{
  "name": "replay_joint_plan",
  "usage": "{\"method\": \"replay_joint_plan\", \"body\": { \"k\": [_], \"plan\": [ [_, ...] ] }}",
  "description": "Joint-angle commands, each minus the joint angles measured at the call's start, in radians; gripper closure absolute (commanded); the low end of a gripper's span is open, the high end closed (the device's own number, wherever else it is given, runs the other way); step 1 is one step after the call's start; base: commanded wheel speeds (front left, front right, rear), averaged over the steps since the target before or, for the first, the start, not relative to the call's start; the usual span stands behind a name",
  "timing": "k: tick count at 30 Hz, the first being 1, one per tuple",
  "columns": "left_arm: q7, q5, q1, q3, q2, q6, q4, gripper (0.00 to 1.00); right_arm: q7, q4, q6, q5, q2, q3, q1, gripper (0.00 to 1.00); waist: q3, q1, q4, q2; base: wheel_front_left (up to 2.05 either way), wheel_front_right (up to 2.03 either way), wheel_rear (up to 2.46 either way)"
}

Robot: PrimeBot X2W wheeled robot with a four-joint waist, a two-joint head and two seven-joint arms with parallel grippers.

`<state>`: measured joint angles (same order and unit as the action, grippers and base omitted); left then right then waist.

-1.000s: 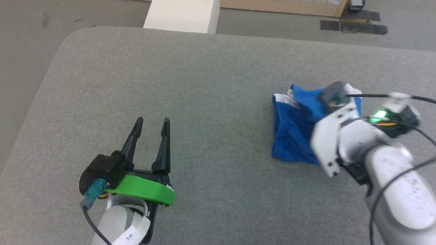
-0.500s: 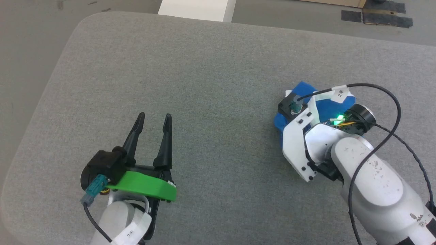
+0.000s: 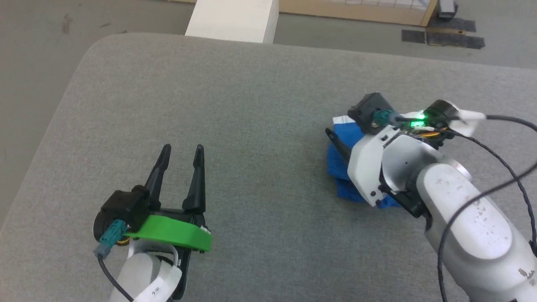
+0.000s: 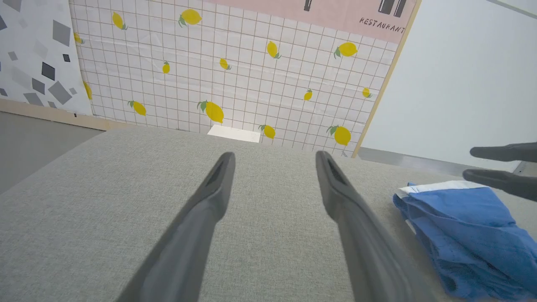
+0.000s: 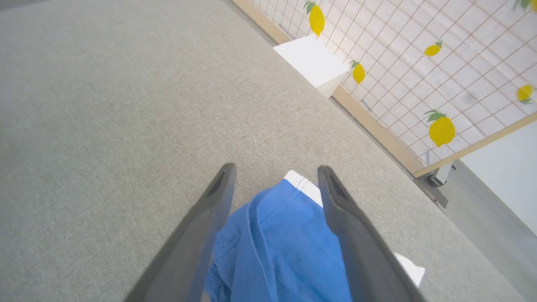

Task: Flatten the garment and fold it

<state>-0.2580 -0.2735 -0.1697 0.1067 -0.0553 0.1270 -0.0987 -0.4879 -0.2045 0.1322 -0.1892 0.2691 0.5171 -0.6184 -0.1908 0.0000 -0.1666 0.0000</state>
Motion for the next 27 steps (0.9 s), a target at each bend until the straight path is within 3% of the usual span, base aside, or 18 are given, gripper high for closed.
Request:
{"method": "replay_joint_plan", "body": {
  "k": [1, 5, 12, 17, 27],
  "plan": [
    [-0.004, 0.006, 0.014, -0.004, 0.004, 0.004, -0.001, 0.0, 0.032, 0.016, -0.002, 0.008, -0.007, -0.021, 0.032, 0.0, 0.026, 0.0, 0.022, 0.0, 0.0, 0.0, 0.0],
    [-0.004, 0.01, 0.027, -0.006, 0.004, 0.004, 0.0, 0.0, 0.139, 0.082, -0.002, 0.03, -0.043, -0.136, 0.111, 0.0, 0.05, 0.0, 0.037, 0.0, 0.0, 0.0, 0.0],
    [-0.004, 0.013, 0.051, -0.016, 0.004, 0.004, 0.004, 0.0, 0.381, 0.199, -0.002, 0.081, -0.168, -0.423, 0.306, 0.0, 0.091, 0.0, 0.065, 0.0, 0.0, 0.0, 0.0],
    [-0.004, 0.015, 0.066, -0.024, 0.005, 0.004, 0.007, 0.0, 0.542, 0.224, -0.002, 0.082, -0.211, -0.568, 0.431, 0.0, 0.113, 0.0, 0.09, 0.0, 0.0, 0.0, 0.0],
    [-0.004, 0.023, 0.096, -0.034, 0.005, 0.004, 0.011, 0.0, 0.703, 0.17, -0.002, 0.068, -0.219, -0.62, 0.574, 0.0, 0.153, 0.0, 0.138, 0.0, 0.0, 0.0, 0.0]
  ]
}}
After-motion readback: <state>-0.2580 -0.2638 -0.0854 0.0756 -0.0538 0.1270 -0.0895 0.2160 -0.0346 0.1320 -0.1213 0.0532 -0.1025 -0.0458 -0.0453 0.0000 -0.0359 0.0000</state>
